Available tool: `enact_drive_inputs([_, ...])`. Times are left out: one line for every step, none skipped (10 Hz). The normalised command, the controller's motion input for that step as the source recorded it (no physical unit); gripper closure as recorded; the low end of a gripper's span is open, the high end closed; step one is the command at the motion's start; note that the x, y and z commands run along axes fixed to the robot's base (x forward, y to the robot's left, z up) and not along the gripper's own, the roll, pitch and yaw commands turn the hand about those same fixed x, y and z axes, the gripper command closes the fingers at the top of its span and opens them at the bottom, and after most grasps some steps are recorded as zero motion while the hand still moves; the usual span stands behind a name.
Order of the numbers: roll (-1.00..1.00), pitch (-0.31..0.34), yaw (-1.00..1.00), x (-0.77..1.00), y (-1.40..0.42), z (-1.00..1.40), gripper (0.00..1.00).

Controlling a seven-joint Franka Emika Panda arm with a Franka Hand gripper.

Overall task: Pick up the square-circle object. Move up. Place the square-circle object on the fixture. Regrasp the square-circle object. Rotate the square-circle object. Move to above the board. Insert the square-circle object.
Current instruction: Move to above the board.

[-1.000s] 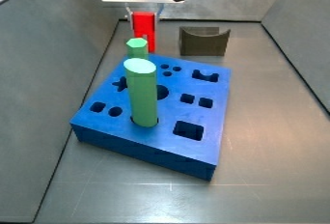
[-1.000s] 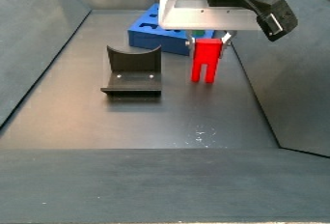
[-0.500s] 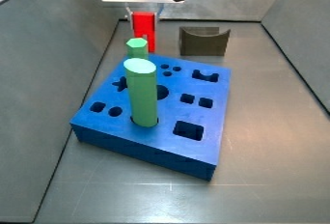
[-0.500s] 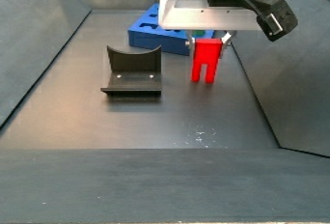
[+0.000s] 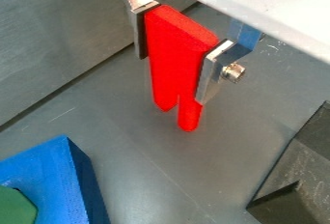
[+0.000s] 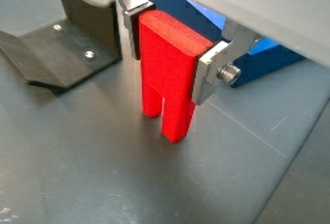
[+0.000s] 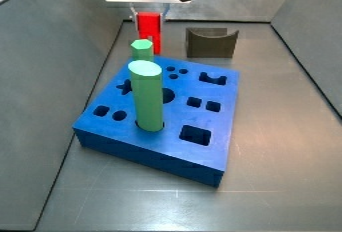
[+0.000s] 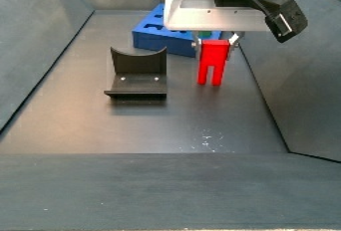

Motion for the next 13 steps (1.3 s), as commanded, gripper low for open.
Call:
enact_drive_inputs([0.21, -0.093, 0.09, -0.07, 0.13, 1.00, 1.00])
enact_drive_inputs([0.14, -0.054, 0.08, -0.07, 0.11, 1.00, 1.00])
enact_drive_inputs([0.08, -0.025, 0.06, -0.07, 0.11, 1.00, 1.00])
enact_drive_inputs([0.00, 0.013, 0.04, -0.06, 0.10, 1.00, 1.00])
enact_drive_inputs([-0.04, 0.020, 0.03, -0.06, 0.09, 1.00, 1.00])
enact_drive_inputs([-0.10, 0.017, 0.01, -0.06, 0.08, 1.00, 1.00])
enact_drive_inputs([-0.13, 0.014, 0.00, -0.06, 0.08, 1.00, 1.00])
enact_drive_inputs([-0.15, 0.015, -0.02, -0.06, 0.07, 1.00, 1.00])
enact_drive_inputs([-0.16, 0.017, -0.03, -0.06, 0.06, 1.00, 1.00])
enact_drive_inputs([-0.17, 0.021, -0.03, -0.06, 0.06, 1.00, 1.00])
enact_drive_inputs([-0.16, 0.024, -0.03, -0.05, 0.05, 1.00, 1.00])
enact_drive_inputs([-0.15, 0.030, -0.03, -0.05, 0.05, 1.00, 1.00])
enact_drive_inputs([-0.15, 0.031, -0.03, -0.04, 0.04, 1.00, 1.00])
